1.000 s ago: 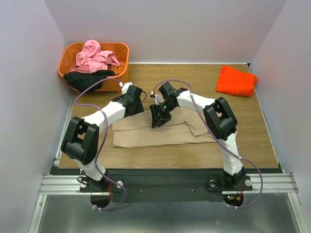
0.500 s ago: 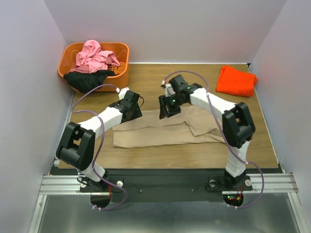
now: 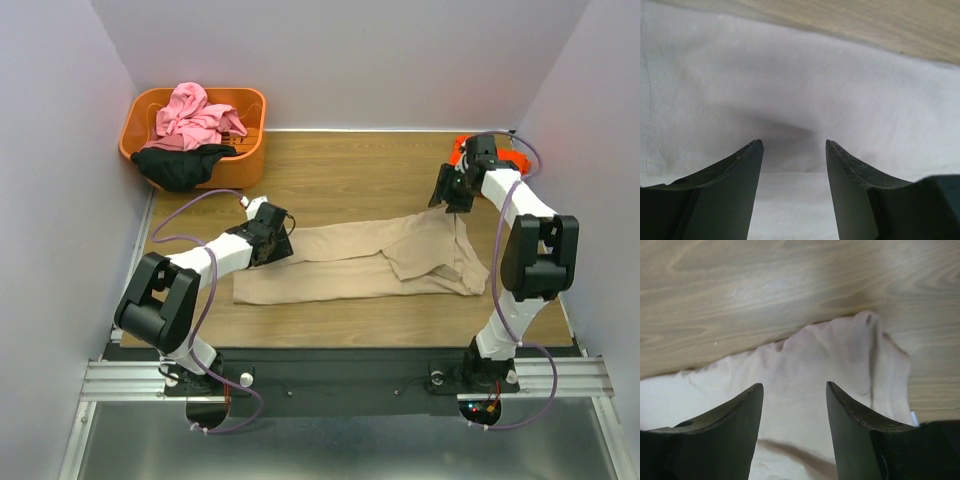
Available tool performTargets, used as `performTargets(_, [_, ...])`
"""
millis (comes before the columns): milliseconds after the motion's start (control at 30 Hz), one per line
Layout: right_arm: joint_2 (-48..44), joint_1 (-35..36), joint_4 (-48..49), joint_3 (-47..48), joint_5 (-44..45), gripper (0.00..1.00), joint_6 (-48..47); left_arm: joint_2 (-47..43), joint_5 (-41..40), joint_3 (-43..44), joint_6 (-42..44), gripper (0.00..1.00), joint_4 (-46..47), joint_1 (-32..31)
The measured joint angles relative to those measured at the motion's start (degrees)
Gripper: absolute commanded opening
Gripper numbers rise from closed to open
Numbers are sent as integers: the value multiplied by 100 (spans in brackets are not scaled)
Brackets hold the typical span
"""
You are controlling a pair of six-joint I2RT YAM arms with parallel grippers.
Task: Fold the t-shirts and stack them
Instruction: Fold the tshirt
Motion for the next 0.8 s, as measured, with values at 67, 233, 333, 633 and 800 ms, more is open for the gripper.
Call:
performTargets(67, [48, -114, 37, 133, 136, 59, -4, 7, 7, -101, -26, 64, 4, 0])
performTargets(233, [195, -291, 109, 374, 356, 59, -55, 28, -11, -203, -83, 64, 166, 0])
performTargets(333, [310, -369, 184, 442, 505, 59, -105, 61, -44, -208, -107, 64, 249, 0])
performTargets(633, [734, -551, 214, 444, 649, 58, -146, 92, -46, 35, -74, 64, -9, 0])
performTargets(800, [828, -551, 308, 444, 649, 58, -146, 96, -160, 452, -20, 64, -92, 42])
